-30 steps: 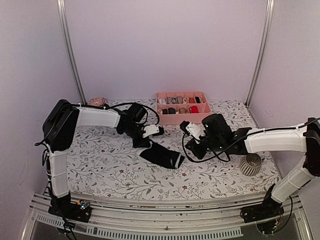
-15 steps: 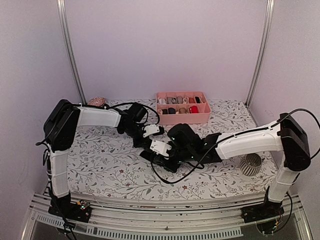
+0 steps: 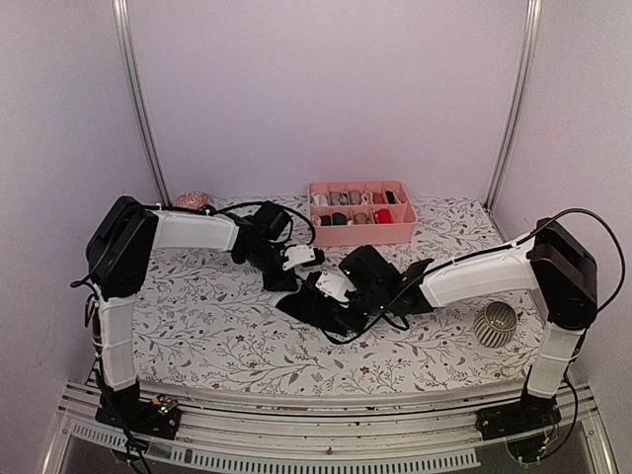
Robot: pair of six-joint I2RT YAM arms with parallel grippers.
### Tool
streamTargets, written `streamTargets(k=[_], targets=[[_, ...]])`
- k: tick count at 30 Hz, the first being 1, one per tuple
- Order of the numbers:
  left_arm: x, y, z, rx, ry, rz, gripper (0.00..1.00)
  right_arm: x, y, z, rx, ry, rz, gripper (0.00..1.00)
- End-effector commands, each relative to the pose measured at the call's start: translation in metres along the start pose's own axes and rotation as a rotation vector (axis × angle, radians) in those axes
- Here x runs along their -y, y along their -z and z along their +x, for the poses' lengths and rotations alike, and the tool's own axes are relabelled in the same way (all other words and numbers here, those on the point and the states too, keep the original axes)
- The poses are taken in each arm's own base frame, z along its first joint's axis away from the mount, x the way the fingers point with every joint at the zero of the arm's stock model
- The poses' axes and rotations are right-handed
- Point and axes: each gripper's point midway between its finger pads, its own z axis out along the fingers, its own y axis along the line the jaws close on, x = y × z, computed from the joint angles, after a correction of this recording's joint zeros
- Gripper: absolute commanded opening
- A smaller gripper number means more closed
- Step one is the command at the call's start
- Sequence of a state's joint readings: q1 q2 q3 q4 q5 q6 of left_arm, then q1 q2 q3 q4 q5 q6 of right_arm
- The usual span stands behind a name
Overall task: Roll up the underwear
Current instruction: Fold the underwear at the center of the board.
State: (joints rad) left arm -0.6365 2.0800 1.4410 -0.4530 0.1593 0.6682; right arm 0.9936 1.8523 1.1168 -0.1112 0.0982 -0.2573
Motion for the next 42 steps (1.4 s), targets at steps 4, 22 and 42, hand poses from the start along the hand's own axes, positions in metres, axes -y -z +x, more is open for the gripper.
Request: streamTargets(k=[4, 22, 42], targets=[[-0.01, 0.002, -0.001, -0.007, 0.019, -0.02, 0.53, 0.026, -0.008, 0.034, -0.1, -0.079, 0.095, 0.06], [-0.057, 0.051, -0.029, 0.149, 0.112, -0.312, 0.95, 0.033, -0.031, 0.079, -0.243, -0.142, 0.096, 0.05], [0.017, 0.041, -0.038, 0.247, -0.065, -0.079, 0.52, 0.053, 0.019, 0.021, -0.02, -0.18, 0.13, 0.17]])
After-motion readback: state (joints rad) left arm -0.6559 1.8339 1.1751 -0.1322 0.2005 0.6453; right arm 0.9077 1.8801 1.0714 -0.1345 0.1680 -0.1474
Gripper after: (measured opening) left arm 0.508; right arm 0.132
